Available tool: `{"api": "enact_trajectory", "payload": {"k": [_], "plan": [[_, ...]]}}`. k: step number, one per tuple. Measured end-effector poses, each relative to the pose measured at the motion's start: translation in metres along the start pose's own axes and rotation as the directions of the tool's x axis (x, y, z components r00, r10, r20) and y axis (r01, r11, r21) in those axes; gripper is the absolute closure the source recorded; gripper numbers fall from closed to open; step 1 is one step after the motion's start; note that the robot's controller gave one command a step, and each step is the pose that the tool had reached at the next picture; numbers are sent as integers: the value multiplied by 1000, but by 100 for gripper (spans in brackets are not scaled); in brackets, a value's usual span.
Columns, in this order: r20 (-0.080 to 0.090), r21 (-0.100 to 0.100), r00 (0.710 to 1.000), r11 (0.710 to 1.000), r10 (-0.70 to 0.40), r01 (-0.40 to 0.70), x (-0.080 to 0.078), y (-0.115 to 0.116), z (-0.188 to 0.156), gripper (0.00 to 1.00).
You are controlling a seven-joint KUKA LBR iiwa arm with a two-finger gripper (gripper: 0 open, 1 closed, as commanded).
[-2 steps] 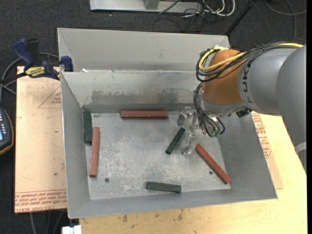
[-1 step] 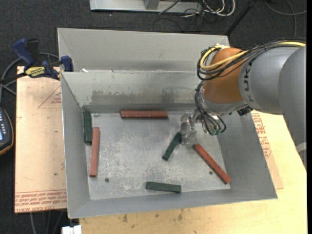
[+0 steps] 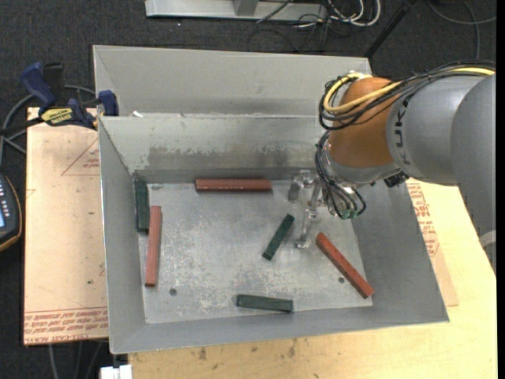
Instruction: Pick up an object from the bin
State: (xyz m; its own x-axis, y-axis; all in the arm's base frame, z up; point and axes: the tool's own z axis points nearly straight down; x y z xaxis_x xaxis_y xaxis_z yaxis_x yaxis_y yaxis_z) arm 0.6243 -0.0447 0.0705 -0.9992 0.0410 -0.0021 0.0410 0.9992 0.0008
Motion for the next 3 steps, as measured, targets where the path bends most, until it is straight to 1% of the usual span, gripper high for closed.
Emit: {"api": "enact_trajectory", "payload": {"k": [1, 2, 3], "plan": [[-4, -3, 1000, 1000, 26, -26, 45, 49, 1, 0], [0, 0, 1000, 1000, 29, -29, 43, 46, 0, 100], [7, 2, 952, 952, -307, 307, 39, 46, -133, 100]]}}
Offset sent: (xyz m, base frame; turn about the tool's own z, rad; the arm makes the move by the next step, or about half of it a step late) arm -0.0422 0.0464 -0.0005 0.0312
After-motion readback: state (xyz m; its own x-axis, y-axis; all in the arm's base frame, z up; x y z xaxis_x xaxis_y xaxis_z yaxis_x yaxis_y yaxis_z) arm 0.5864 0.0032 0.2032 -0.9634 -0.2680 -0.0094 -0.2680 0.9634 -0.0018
